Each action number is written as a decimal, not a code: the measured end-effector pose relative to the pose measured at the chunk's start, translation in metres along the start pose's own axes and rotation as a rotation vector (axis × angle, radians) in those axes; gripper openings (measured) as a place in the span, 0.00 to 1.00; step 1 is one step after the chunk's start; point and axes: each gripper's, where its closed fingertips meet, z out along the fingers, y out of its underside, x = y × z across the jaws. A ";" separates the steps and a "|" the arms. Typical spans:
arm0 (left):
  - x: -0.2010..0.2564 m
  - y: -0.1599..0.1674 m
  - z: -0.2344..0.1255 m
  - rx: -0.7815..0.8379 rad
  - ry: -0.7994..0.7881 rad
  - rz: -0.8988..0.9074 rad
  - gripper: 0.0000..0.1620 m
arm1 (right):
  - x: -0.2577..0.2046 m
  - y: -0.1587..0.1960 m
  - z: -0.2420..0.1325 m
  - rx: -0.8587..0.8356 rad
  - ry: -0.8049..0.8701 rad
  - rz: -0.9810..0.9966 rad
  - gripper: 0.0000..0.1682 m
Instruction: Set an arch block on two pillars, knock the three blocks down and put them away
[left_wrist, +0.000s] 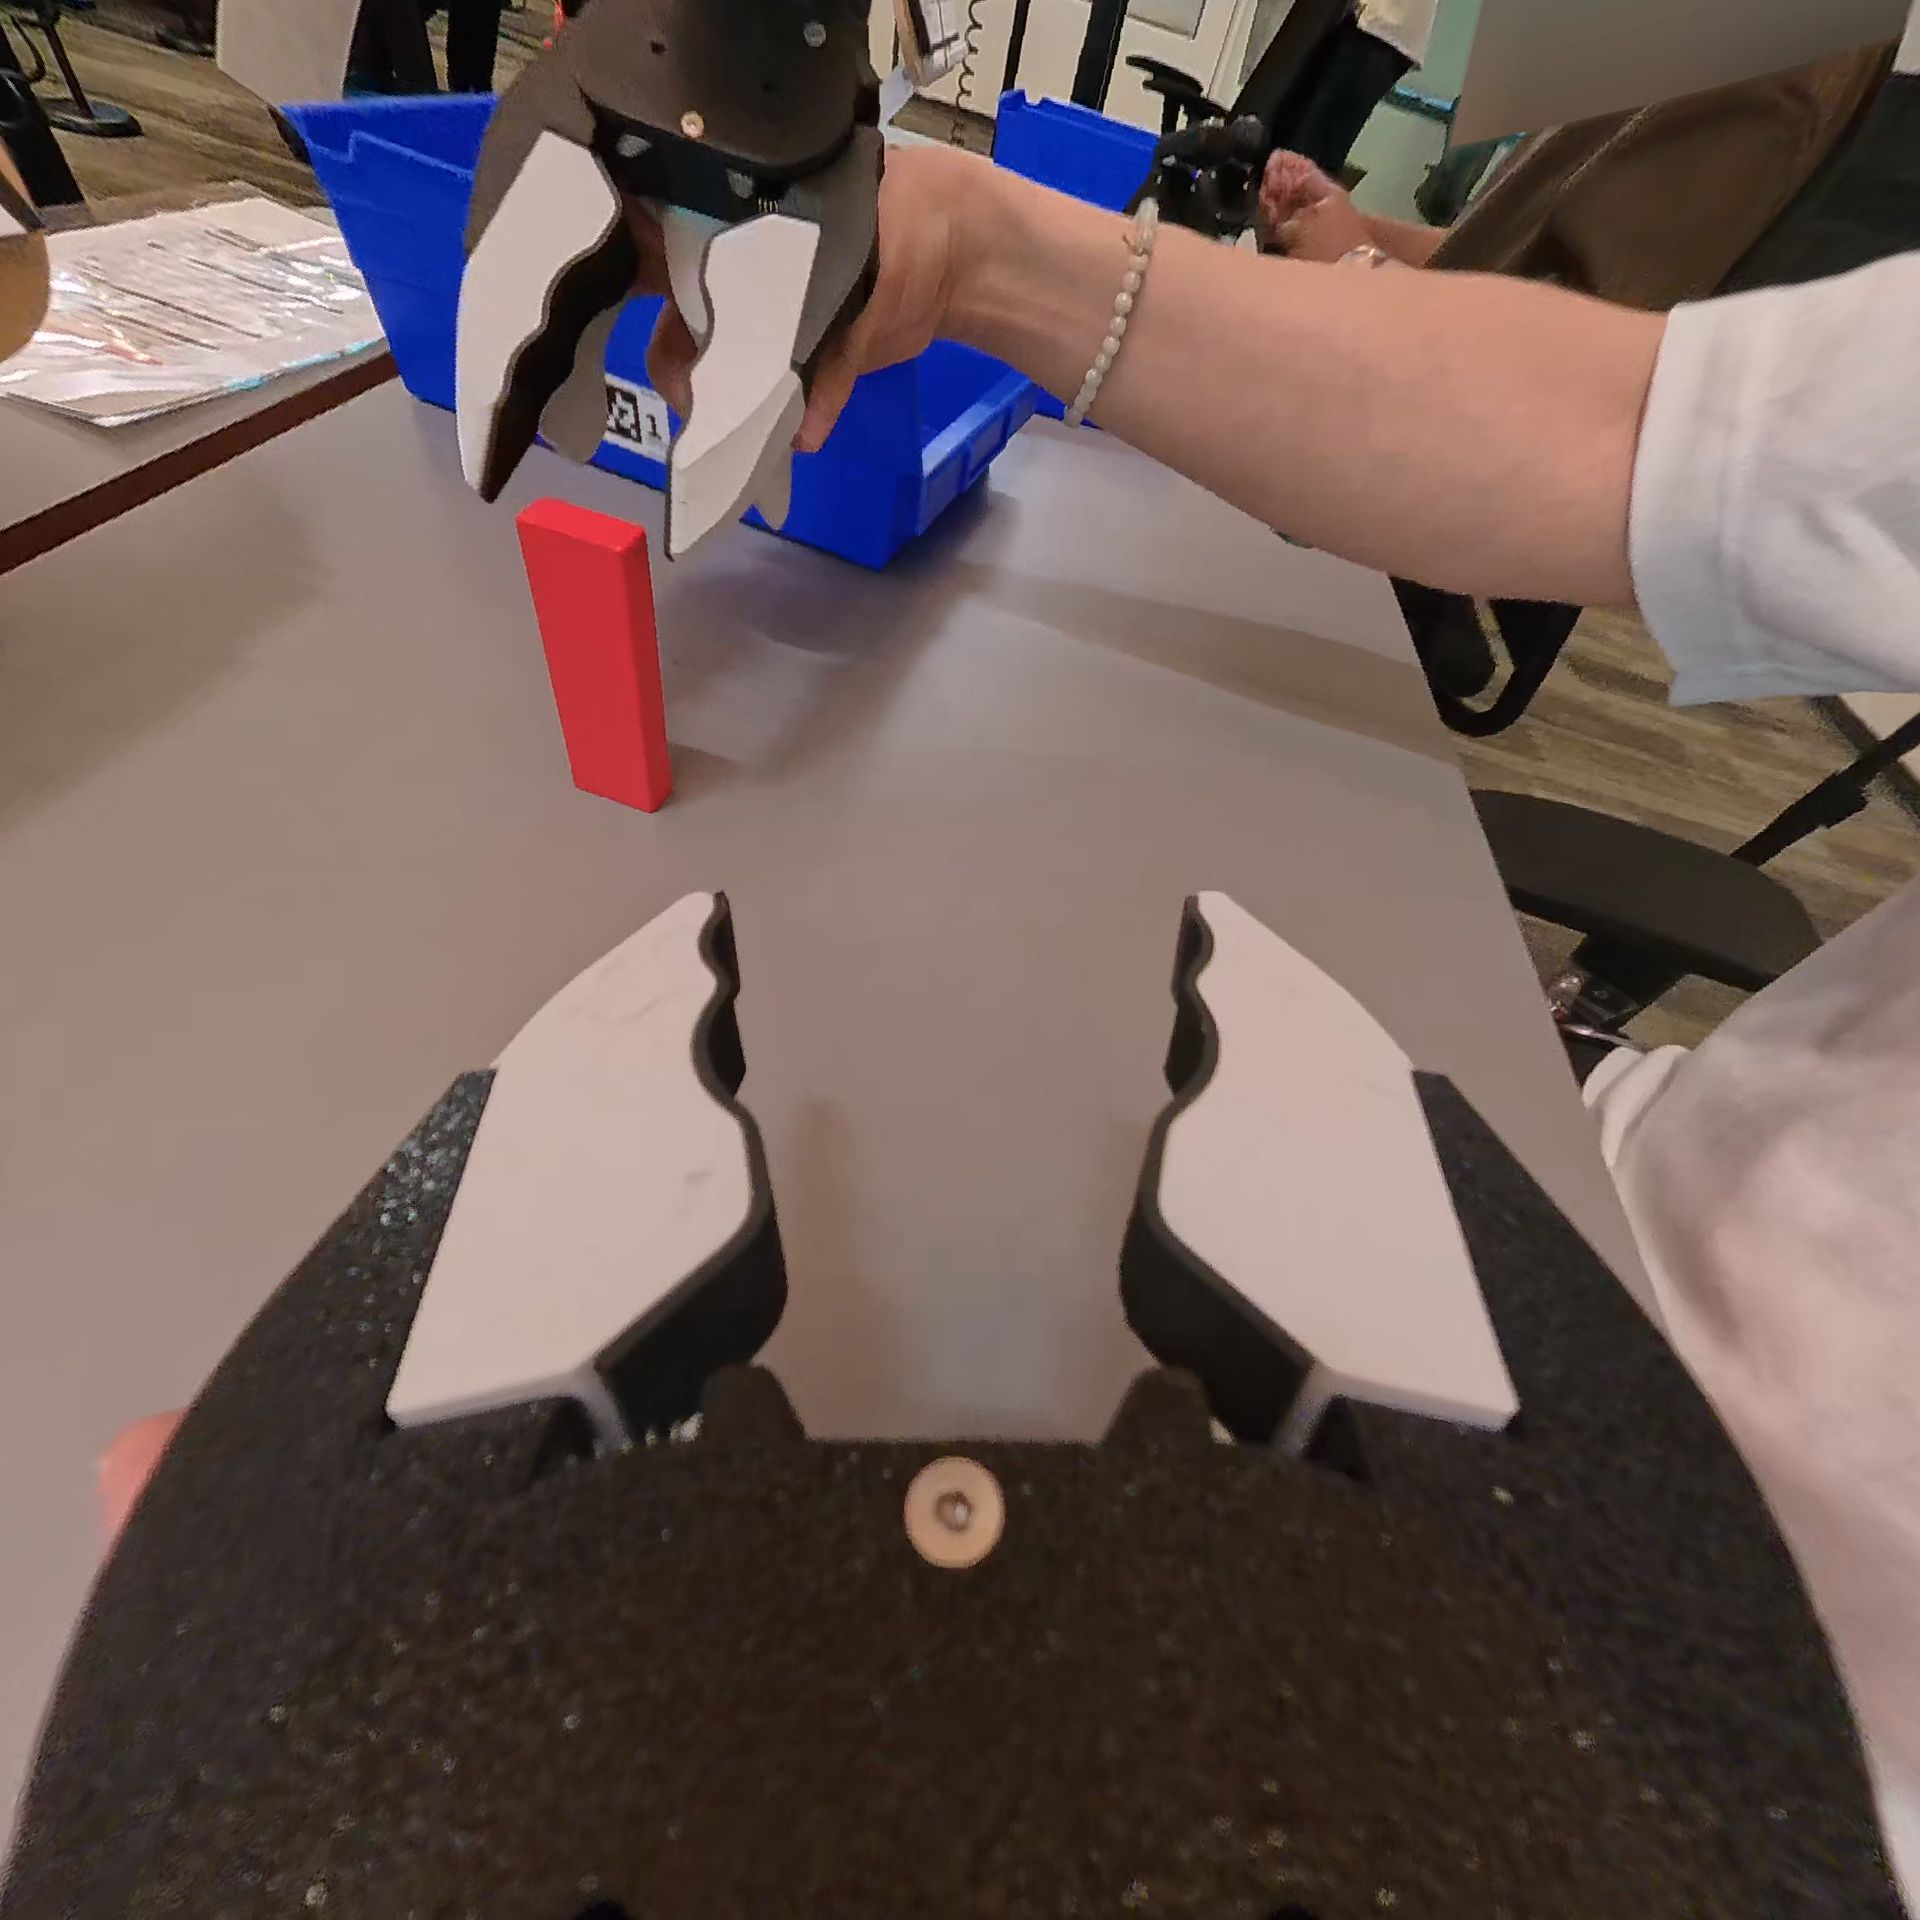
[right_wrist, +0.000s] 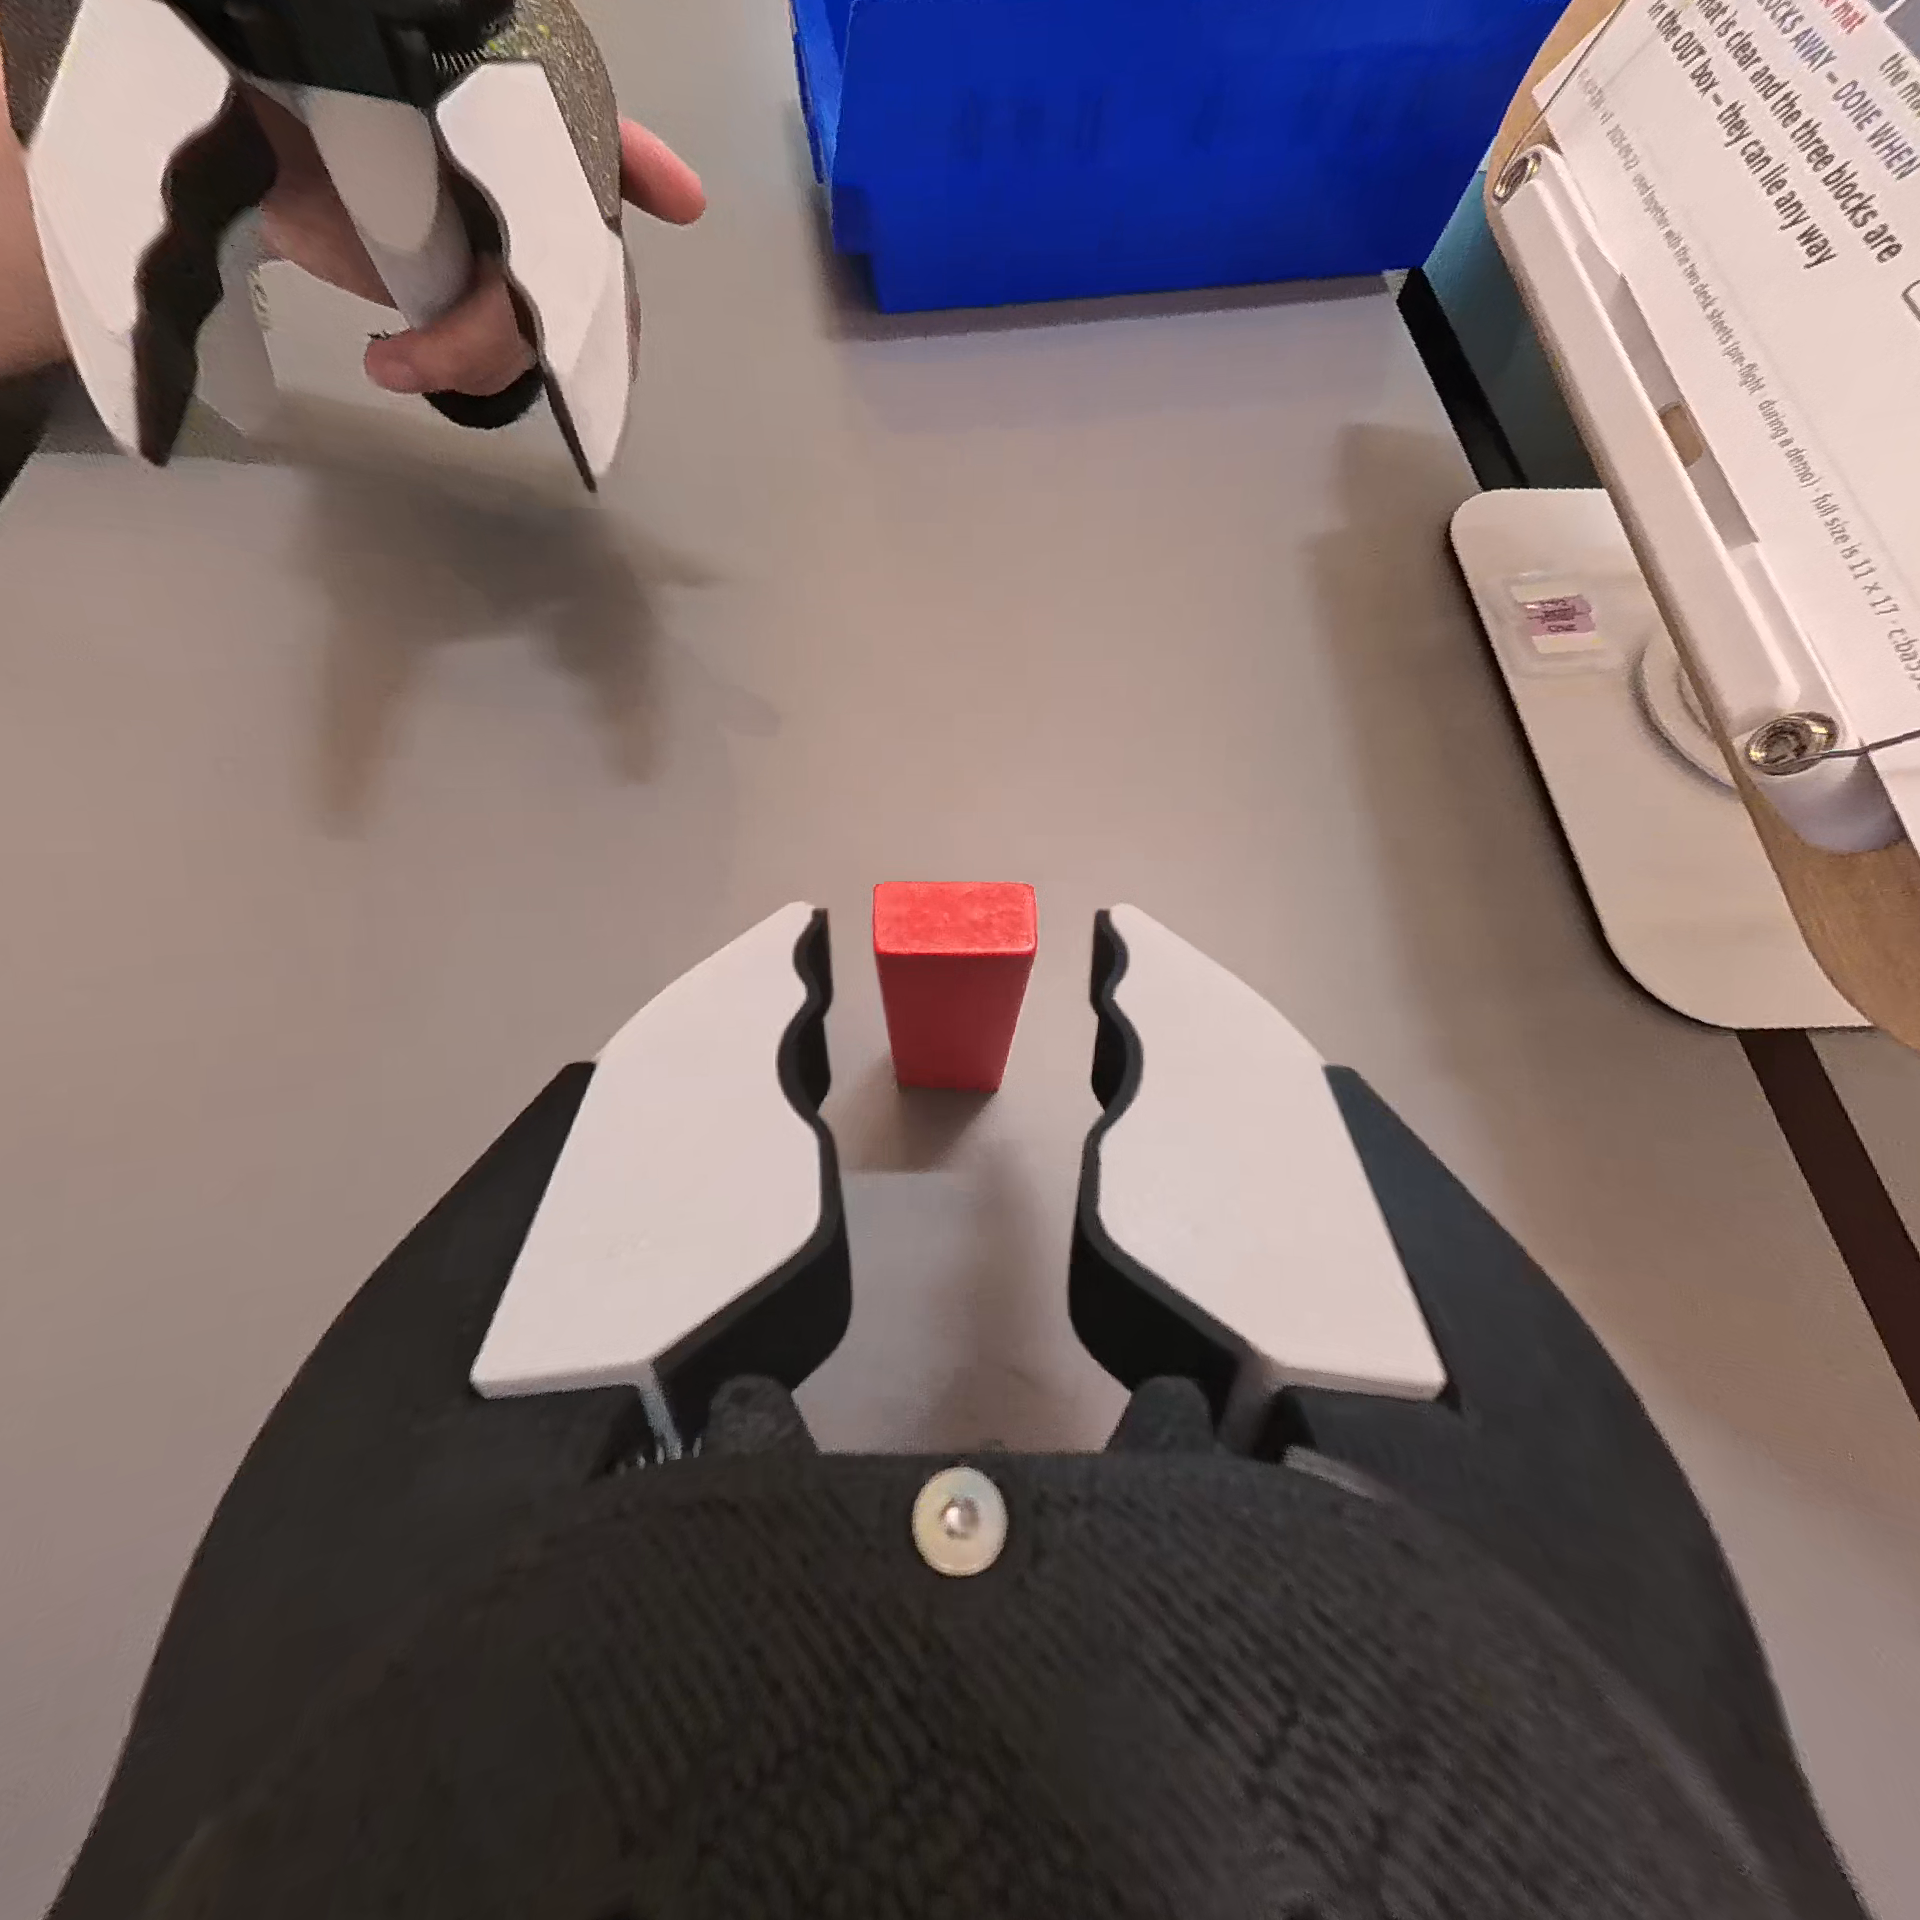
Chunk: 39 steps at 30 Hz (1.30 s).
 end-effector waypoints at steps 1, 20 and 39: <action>0.001 -0.003 -0.003 0.013 0.002 -0.006 0.50 | 0.001 0.000 -0.002 0.000 0.014 0.001 0.31; -0.174 0.038 -0.308 -0.563 -0.880 -0.997 0.45 | -0.060 -0.048 -0.072 0.108 0.566 0.023 0.51; -0.239 0.130 -0.339 -0.653 -1.208 -1.354 0.37 | -0.121 -0.029 -0.045 0.120 0.483 0.007 0.49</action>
